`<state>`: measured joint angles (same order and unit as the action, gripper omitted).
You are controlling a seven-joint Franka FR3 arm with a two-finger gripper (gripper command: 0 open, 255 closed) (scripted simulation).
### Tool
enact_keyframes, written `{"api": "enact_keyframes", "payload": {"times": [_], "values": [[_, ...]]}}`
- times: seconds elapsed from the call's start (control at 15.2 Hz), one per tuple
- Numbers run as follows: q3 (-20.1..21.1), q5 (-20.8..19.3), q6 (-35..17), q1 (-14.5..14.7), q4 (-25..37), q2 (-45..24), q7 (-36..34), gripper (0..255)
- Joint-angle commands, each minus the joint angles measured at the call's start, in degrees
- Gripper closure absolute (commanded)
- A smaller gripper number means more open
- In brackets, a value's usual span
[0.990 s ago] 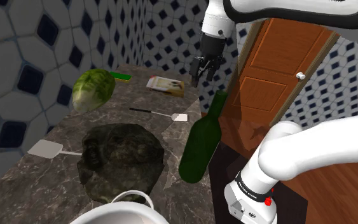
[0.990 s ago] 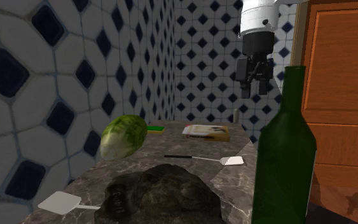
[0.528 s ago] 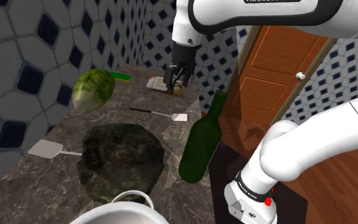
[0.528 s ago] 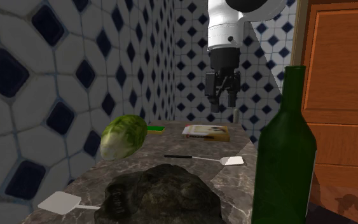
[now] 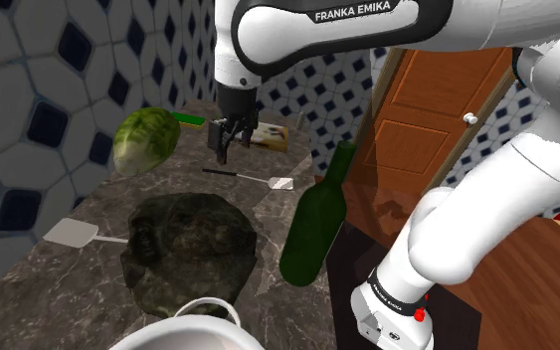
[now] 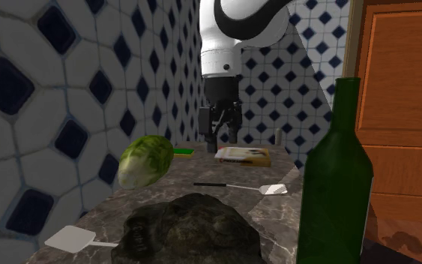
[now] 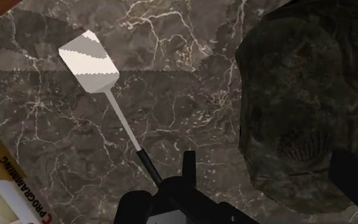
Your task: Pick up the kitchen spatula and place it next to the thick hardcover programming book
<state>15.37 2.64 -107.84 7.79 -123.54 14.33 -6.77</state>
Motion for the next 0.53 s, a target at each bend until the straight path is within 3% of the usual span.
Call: {"api": "enact_keyframes", "payload": {"times": [0.0, 0.46], "values": [[1.2, -0.6, -1.7, 0.7, 1.7, -3.6, -0.1, 0], [5.2, -4.4, -4.9, 3.8, 10.9, -17.1, -1.5, 0]]}}
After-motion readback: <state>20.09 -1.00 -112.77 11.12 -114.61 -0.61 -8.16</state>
